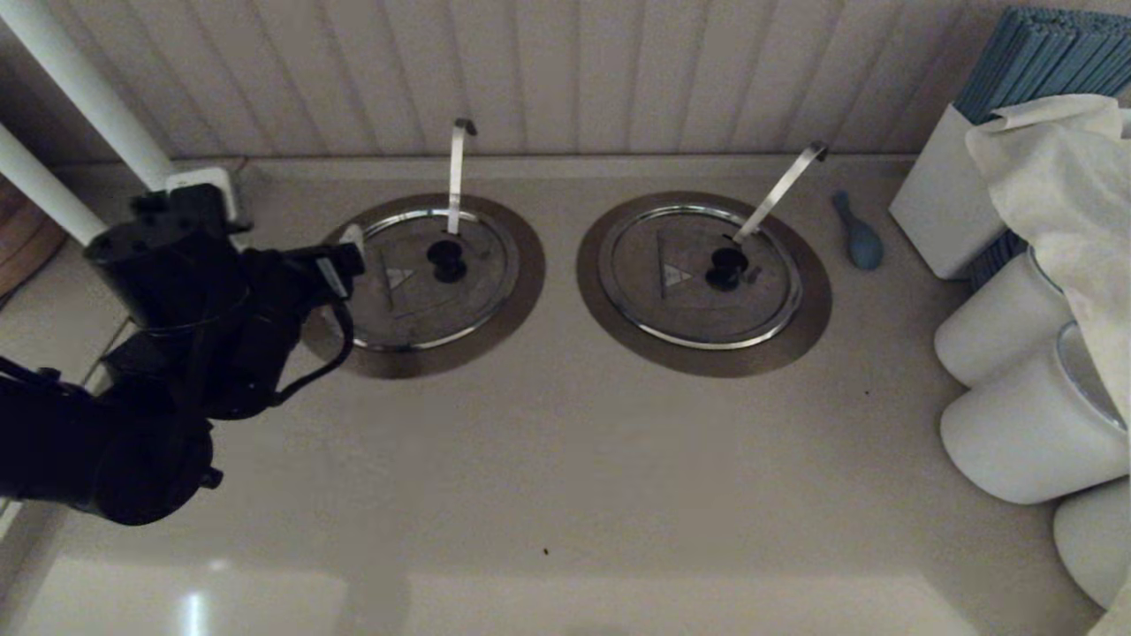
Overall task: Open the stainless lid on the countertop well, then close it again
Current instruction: Open the lid
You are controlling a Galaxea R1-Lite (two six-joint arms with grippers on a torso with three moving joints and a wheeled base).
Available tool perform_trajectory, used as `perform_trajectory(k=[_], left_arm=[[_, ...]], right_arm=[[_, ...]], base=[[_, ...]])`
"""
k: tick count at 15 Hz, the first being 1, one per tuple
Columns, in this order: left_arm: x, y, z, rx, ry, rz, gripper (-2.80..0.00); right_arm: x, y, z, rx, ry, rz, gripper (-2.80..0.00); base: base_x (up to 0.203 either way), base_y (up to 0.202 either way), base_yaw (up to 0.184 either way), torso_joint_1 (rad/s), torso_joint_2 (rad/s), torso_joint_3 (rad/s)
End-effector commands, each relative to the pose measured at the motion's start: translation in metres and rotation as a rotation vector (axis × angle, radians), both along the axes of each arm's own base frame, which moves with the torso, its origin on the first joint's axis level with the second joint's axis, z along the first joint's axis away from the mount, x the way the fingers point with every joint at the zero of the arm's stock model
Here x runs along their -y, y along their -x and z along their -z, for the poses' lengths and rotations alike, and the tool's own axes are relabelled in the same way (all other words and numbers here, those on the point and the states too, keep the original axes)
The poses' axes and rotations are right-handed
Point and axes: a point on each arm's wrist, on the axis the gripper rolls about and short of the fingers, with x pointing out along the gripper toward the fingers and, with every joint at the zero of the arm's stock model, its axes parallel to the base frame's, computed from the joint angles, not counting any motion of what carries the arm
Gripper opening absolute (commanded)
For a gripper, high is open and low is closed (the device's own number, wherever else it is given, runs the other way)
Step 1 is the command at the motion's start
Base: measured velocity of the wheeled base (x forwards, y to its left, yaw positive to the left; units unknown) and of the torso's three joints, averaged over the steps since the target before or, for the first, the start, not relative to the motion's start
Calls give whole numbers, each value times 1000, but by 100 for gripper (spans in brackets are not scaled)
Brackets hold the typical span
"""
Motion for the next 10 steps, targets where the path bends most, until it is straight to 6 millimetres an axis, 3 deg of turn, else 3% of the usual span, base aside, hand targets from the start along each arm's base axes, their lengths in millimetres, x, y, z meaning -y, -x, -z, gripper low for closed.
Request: perform_trajectory(k=[1, 5, 10], left_arm=[[21, -19, 13, -24, -2, 31, 0], [70, -56, 28, -36, 2, 76, 0], [86, -85, 43, -47, -3, 86, 0]], right_arm=[[0, 0, 0, 0, 0, 0, 0], [0, 0, 0, -1, 0, -1, 0], [0, 0, 0, 0, 0, -2, 0]], base=[[0, 0, 0, 0, 0, 0], [0, 0, 0, 0, 0, 0], [0, 0, 0, 0, 0, 0]])
